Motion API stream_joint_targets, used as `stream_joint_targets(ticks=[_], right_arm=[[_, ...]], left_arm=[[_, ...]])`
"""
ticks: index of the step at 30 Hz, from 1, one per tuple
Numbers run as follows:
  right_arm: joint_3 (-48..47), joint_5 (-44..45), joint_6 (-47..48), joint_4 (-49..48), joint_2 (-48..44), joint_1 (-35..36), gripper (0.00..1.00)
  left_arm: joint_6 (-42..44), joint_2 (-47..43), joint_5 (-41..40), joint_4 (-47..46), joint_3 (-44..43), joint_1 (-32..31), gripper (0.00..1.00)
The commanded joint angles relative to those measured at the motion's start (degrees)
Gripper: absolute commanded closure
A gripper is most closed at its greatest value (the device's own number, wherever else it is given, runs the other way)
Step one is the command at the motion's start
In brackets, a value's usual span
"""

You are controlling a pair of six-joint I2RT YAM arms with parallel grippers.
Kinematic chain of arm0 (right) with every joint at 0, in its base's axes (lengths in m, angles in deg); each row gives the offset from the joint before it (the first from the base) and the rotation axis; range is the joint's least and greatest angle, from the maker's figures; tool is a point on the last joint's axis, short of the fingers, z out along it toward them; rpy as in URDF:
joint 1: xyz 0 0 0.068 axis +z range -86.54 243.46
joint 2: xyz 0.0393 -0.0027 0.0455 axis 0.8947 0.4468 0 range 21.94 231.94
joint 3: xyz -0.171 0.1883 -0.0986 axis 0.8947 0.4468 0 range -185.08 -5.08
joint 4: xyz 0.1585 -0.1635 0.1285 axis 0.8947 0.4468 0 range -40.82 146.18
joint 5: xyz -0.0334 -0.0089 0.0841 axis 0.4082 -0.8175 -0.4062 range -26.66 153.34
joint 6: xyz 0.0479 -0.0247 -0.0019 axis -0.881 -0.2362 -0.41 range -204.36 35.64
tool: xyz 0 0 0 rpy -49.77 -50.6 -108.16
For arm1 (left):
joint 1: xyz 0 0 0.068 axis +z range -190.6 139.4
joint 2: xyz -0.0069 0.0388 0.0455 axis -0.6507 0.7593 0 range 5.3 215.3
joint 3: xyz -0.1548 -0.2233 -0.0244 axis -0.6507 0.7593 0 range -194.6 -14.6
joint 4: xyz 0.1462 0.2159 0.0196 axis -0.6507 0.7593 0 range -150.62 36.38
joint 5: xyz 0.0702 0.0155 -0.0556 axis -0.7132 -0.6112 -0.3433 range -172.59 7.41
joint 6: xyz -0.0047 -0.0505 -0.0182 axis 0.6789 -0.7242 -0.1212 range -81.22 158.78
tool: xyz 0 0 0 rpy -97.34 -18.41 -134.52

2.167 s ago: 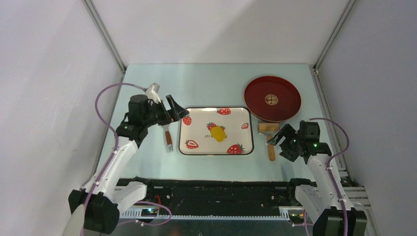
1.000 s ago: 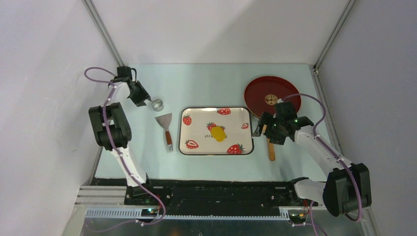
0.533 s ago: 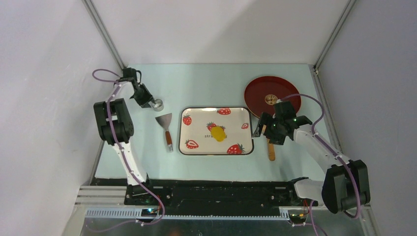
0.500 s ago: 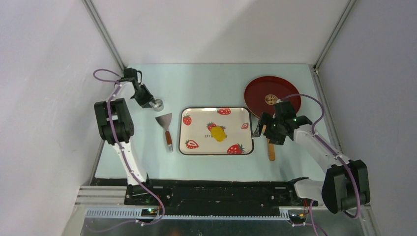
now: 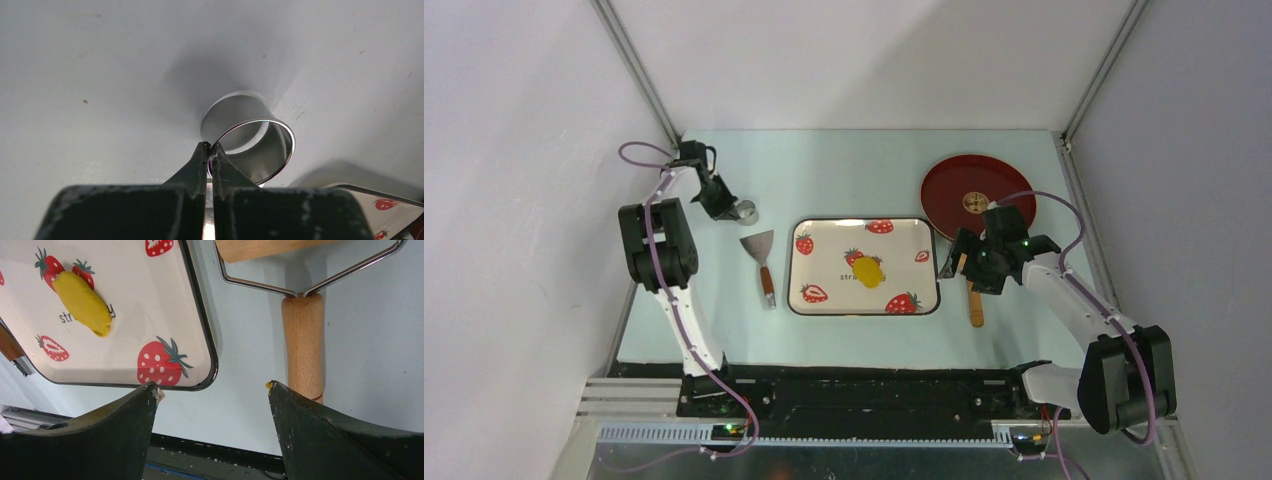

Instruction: Roll out the dumpling wrappers from the dough

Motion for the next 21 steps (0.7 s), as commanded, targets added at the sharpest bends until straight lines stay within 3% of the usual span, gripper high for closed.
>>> stream_joint_targets(ticks=[1, 11, 21], right_arm=[[-1.98, -0.38, 0.99, -0.71, -1.01, -0.33, 0.15], [-3.22, -1.16, 1.36, 1.39, -2.17, -0.05, 0.15], [-4.32, -1.47, 2.01, 4.7, -6.05, -0.68, 0.14]], left_arm=[[1.16, -4.77, 0.15, 0.3, -0.01, -0.23, 1.0], [5.56, -24.08, -1.24, 0.68, 6.42, -5.7, 1.0], [5.02, -30.24, -3.36, 3.79, 6.94, -25.62, 1.0]])
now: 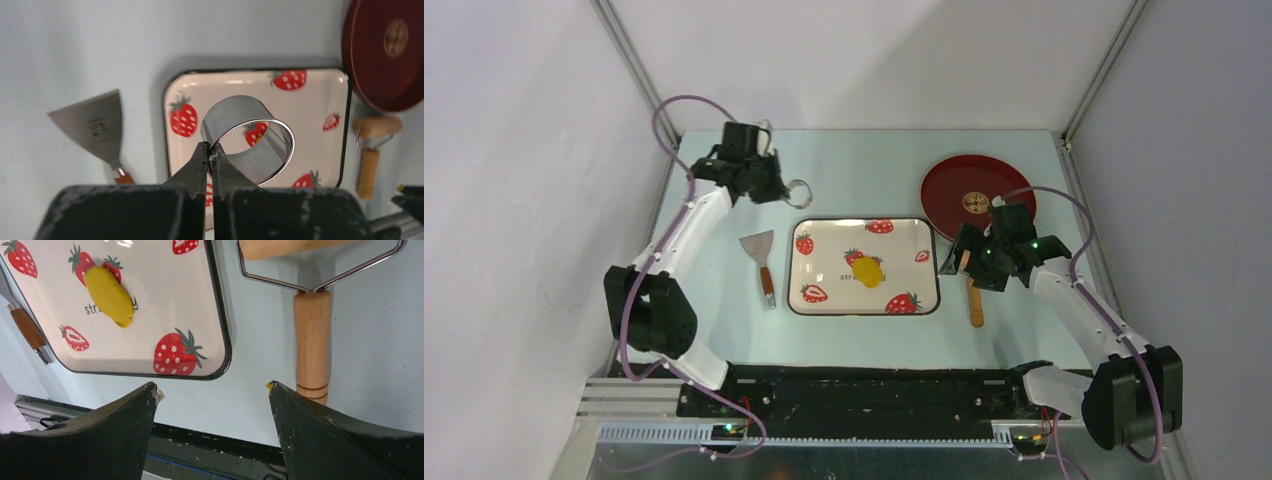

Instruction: Roll out the dumpling wrappers from the dough

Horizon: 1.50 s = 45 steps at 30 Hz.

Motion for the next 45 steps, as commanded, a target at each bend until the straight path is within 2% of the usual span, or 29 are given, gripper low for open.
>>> stream_joint_targets(ticks=[1, 8, 13, 17, 24, 29, 36, 45], right_arm=[[-2.43, -0.18, 1.59, 2.93, -2.85, -0.82, 0.13], [-2.32, -0.63, 3.01, 5.35, -5.07, -2.71, 0.12], [-1.57, -2.13, 4.4, 6.01, -5.95, -5.35, 0.11], [-0.28, -3.19, 4.8, 5.71, -6.53, -6.71, 0.11], [0.43, -4.63, 4.33, 4.08, -5.88, -6.66, 0.12], [-0.37, -6.49, 1.36, 0.36, -3.31, -3.13, 0.16], [-8.74, -10.61, -3.07, -5.34, 8.77, 4.48, 0.22], [-20.52, -17.13, -9.67, -12.71, 23.24, 10.96, 0.32]], left_arm=[[0.31, -0.63, -2.74, 2.71, -1.44, -7.78, 1.0], [-2.7, 3.97, -6.22, 3.39, -4.79, -22.13, 1.0], [-6.19, 9.33, -6.56, 3.37, -6.39, -29.27, 1.0], [-8.82, 12.9, -8.06, 3.35, -6.71, -32.59, 1.0], [-10.0, 15.79, -9.31, 3.28, -6.66, -33.19, 1.0], [-9.21, 15.33, -10.58, 3.31, -4.92, -33.03, 1.0], [-8.88, 14.77, -10.0, 3.33, -2.44, -31.72, 1.0], [-8.07, 14.14, -8.8, 3.28, -2.32, -30.58, 1.0]])
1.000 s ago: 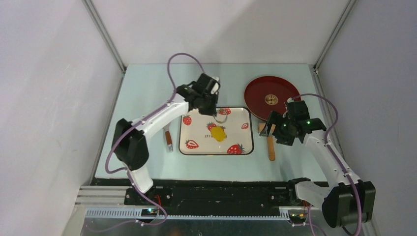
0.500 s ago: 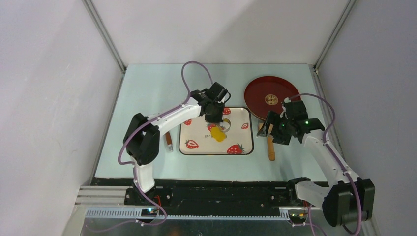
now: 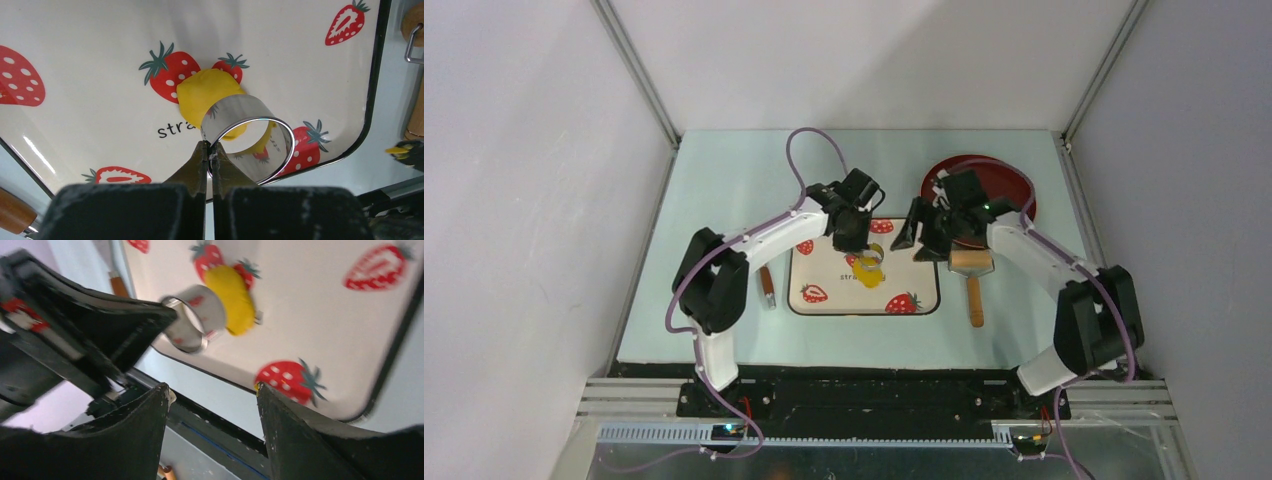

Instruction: Roll out the dumpling wrappers from the dough

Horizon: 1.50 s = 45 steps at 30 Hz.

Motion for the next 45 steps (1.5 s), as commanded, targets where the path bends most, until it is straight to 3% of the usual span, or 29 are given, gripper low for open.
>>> stream_joint_targets(ticks=[1, 7, 15, 21, 31, 45], right_arm=[[-7.46, -3.8, -3.92, -5.15, 5.65, 3.2, 0.33], [-13.78, -2.82, -3.71, -3.21, 14.18, 5.01, 0.48], [-18.93, 3.83, -0.29, 4.87, 18.86, 7.34, 0.5], [-19.45, 4.54, -0.01, 4.87, 20.36, 8.23, 0.59], [-19.92, 3.58, -0.06, 4.37, 21.57, 8.44, 1.0], [-20.01, 4.37, 0.67, 5.43, 23.56, 8.18, 1.0]], left_arm=[[0.65, -2.43, 0.53, -0.67, -0.14, 0.68, 1.0], [0.79, -2.95, 1.23, -0.66, 0.47, 1.56, 1.0], [0.8, -3.02, 2.87, -0.74, 0.63, 2.47, 1.0], [0.85, -3.12, 3.12, -0.71, 0.6, 2.54, 1.0], [0.77, -2.44, 3.76, -0.82, 0.28, 2.67, 1.0], [0.4, 1.77, 6.03, -3.01, 0.57, 2.92, 1.0]])
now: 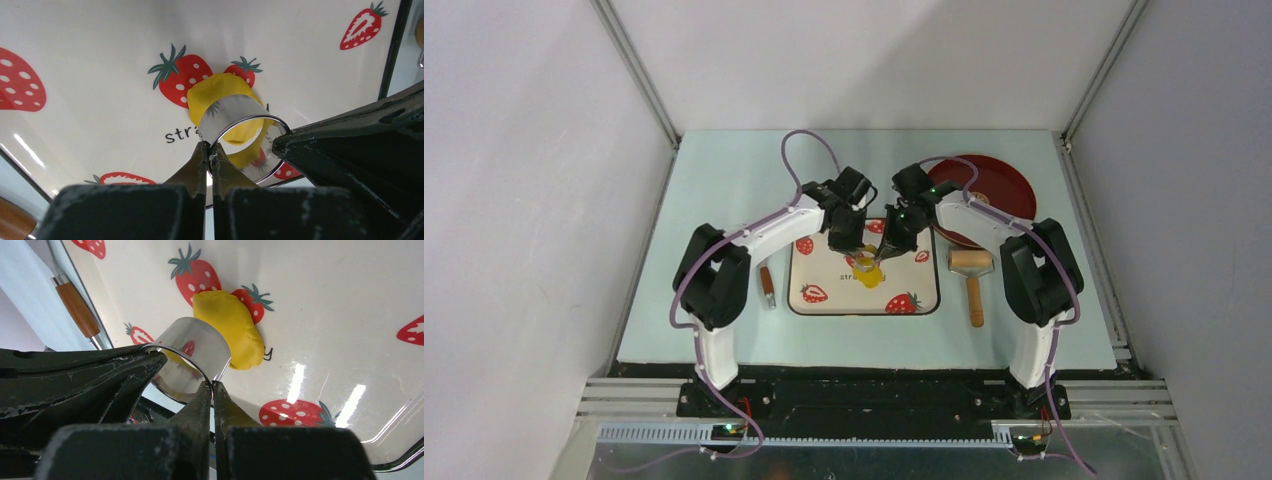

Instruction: Roll out the dumpling wrappers from the dough

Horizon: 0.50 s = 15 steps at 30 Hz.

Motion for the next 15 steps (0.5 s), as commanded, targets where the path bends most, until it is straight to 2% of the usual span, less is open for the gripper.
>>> stream_joint_targets(ticks=[1, 15], right_arm=[[-2.02, 0.97, 1.09, 0.39, 1.34, -0.05, 1.0], [-1.19, 0.8, 0.98, -1.01, 3.97, 0.04, 1.0]], left_arm=[[-0.17, 1.59, 3.42, -2.82, -0.28, 0.24, 1.0], [0.11, 4.28, 3.81, -3.7, -0.07, 0.29, 1.0]])
